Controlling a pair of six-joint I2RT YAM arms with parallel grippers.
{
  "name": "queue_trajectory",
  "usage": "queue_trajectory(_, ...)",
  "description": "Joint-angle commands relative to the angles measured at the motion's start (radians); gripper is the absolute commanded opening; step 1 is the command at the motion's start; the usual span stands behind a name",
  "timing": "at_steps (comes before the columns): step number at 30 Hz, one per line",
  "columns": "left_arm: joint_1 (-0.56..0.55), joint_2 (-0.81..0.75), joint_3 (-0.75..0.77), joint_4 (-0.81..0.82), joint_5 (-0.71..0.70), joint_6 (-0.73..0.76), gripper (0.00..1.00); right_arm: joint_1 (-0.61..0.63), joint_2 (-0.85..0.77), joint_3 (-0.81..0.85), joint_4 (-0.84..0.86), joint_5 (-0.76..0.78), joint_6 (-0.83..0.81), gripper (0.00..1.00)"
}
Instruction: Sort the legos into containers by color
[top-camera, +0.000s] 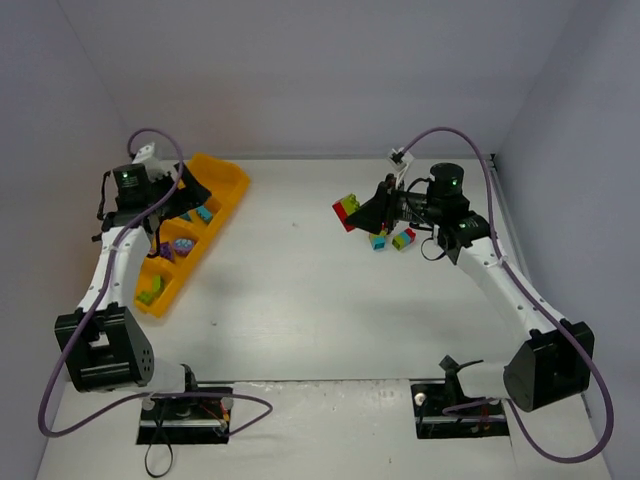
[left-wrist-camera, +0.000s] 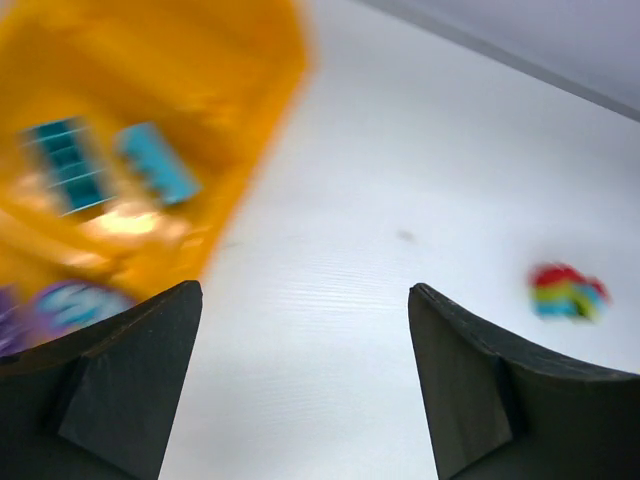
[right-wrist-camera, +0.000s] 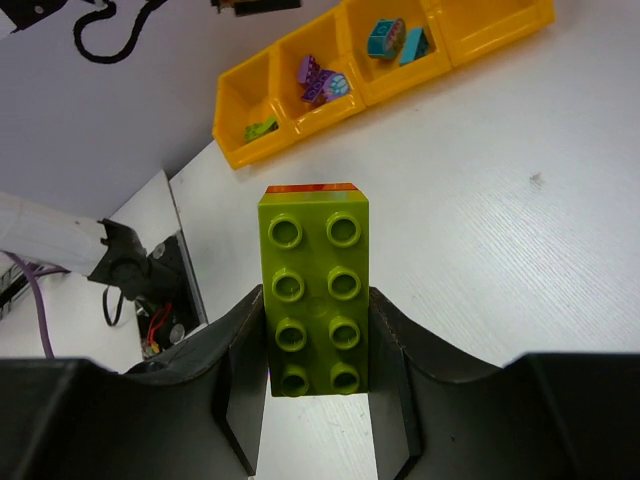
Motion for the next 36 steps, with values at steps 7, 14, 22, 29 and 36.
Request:
queue_trajectory(7,-0.317,-0.039,0.153,0.292,0.644,0.021,0.77,0.006,0.052,0.117,0.073,-0.218,-0.036,0.0)
queue_trajectory(14,-0.44,-0.017,0.136,0.521,0.804,-0.092,0.77,0.016,0.058,0.137,0.073,-0.301,-0.048,0.0)
queue_trajectory(22,-0.52,0.013,0.147,0.579,0.882,-0.118,0.77,0.029,0.058,0.141,0.073,-0.332,-0.051,0.0)
queue_trajectory(29,-0.561,0.032,0.15,0.584,0.887,-0.114,0.77,0.037,0.06,0.144,0.073,-0.331,-0.051,0.0)
queue_trajectory(36,-0.584,0.047,0.161,0.573,0.884,-0.108,0.71,0.045,0.061,0.144,0.073,-0.327,-0.053,0.0)
